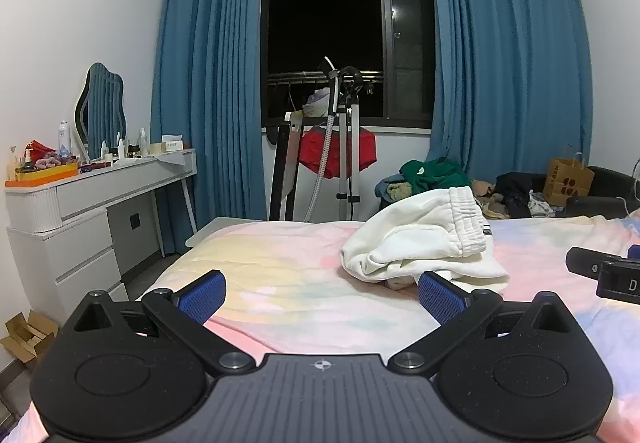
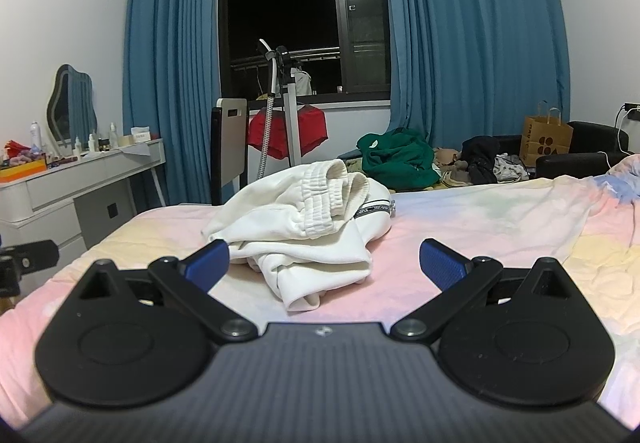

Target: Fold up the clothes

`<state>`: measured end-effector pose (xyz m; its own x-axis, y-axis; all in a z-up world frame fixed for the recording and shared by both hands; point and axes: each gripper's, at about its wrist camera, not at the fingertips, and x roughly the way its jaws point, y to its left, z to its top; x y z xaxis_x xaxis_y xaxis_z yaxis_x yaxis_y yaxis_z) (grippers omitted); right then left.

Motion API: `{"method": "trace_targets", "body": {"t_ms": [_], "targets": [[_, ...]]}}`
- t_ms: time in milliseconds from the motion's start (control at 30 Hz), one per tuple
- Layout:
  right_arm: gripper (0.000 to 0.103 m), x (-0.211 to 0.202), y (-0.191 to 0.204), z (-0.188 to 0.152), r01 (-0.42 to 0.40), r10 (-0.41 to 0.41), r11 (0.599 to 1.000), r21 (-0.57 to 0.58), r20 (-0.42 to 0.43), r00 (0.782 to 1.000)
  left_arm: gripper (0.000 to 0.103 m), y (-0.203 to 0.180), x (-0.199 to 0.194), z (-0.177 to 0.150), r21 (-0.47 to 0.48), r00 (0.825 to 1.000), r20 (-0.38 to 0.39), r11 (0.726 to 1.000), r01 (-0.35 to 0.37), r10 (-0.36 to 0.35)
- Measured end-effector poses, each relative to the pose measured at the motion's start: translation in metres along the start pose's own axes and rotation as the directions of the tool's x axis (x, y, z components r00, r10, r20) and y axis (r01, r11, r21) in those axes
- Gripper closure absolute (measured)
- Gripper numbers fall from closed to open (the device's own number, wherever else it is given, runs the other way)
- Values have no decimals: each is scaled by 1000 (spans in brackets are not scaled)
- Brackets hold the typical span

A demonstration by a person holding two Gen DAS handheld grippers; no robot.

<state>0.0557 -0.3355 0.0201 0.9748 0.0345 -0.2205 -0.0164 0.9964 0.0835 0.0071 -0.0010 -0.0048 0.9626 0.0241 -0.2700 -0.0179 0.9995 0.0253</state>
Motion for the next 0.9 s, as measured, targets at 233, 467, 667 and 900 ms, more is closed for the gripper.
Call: {"method": "trace_targets", "body": {"t_ms": [233,467,667,900], "targets": [[0,-1,1,-1,3,-3,1000,-5,-3,1000,0,-1,-2,0,9,1000,-11,1000,-3,3],[0,-2,0,0,18,-18,1000,2,-5,1000,0,2,-1,0,2,1000,-16,1000,6,-6],[0,-5,-5,4,1,-1,999,49,0,1000,0,4,2,-1,-8,999,-28,1000,27,-27],[0,-7,-6,9,25,-25,999,45,-9,1000,0,1,9,-12,21,998,-39,998,52,-51]]}}
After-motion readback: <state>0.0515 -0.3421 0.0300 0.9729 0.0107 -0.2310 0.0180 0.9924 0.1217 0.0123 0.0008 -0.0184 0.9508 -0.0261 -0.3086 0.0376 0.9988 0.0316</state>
